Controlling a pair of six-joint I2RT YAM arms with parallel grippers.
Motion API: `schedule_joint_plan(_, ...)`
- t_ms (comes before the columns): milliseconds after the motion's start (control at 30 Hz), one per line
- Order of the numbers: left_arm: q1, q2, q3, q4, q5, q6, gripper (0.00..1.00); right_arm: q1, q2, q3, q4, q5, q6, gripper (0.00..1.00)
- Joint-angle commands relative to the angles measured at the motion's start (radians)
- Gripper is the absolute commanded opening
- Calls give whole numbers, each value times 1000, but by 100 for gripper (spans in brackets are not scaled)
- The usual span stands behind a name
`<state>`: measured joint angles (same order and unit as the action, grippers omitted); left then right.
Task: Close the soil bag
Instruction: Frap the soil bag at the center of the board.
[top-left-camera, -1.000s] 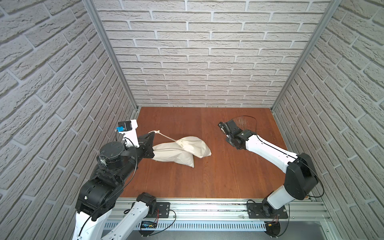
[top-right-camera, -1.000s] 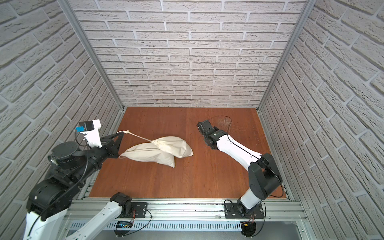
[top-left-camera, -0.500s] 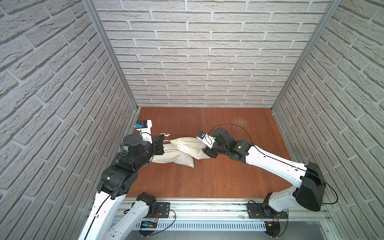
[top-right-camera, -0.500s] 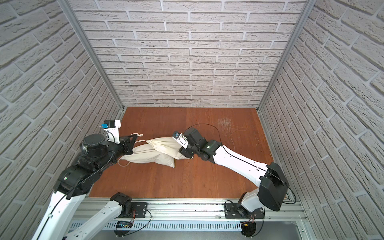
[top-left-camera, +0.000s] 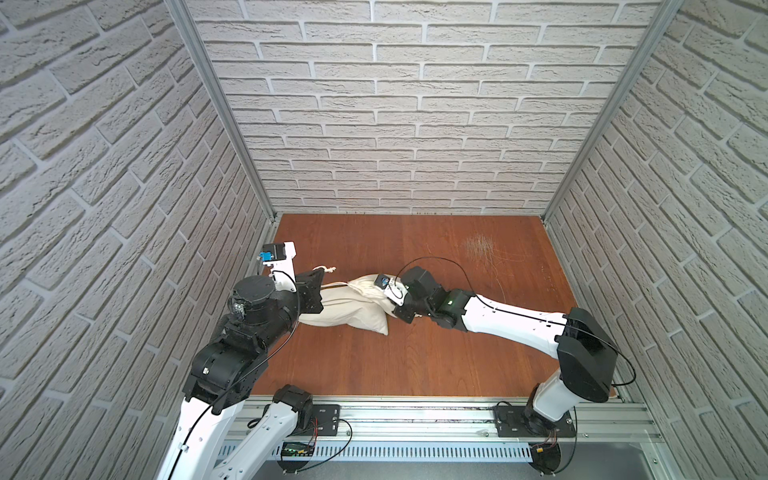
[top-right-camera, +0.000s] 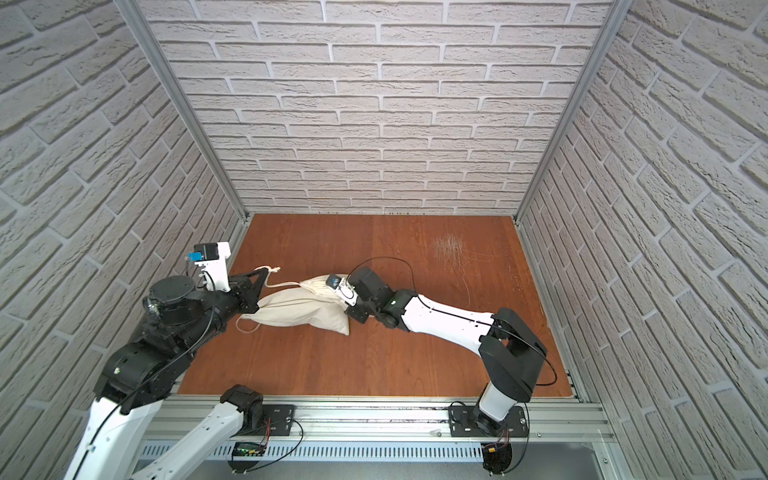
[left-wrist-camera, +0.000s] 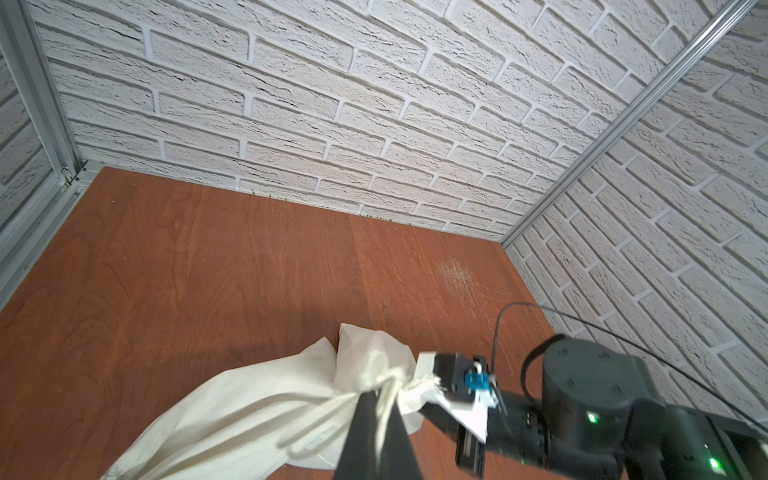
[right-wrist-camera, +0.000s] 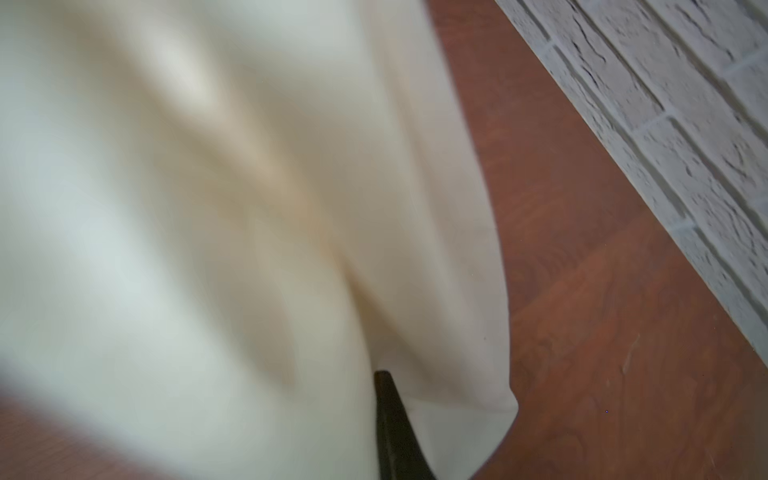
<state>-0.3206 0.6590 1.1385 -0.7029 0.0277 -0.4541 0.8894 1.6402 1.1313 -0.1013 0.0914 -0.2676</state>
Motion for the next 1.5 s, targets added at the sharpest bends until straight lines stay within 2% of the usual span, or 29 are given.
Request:
schedule_joint_plan(0,7,-2,-58,81,112,-6,0,-119,-90,-30,28,40,-36,7)
schedule_joint_plan(100,-3,18,-97,120,198,-14,0,-181,-120,-34,28,15,-71,8)
schedule_joint_plan(233,-50,24,-134,158,170,-13,0,-221,-127,-16,9,-49,-75,13)
schedule_joint_plan(333,-62,22,-121,159,155,-7,0,-217,-147,-16,-21,-159,-41,26)
schedule_joint_plan(400,-62,26,-102,149,149,1,0,-195,-174,-36,-16,-203,-18,36)
schedule_joint_plan(500,-63,38,-66,116,134,12,0,-114,-214,-47,-15,-194,-5,54)
schedule_joint_plan(633,-63,33,-6,85,127,22,0,-24,-240,-4,-25,-208,4,70)
schedule_joint_plan(833,-63,16,50,59,124,26,0,96,-183,116,-55,-215,12,80)
schedule_joint_plan(1000,-62,18,56,59,132,25,0,154,-105,211,-50,-213,23,79)
schedule_joint_plan(1267,-63,-1,76,57,115,22,0,187,17,358,-90,-259,19,57)
schedule_joint_plan(1467,-63,1,86,53,104,26,0,201,57,400,-98,-282,28,47)
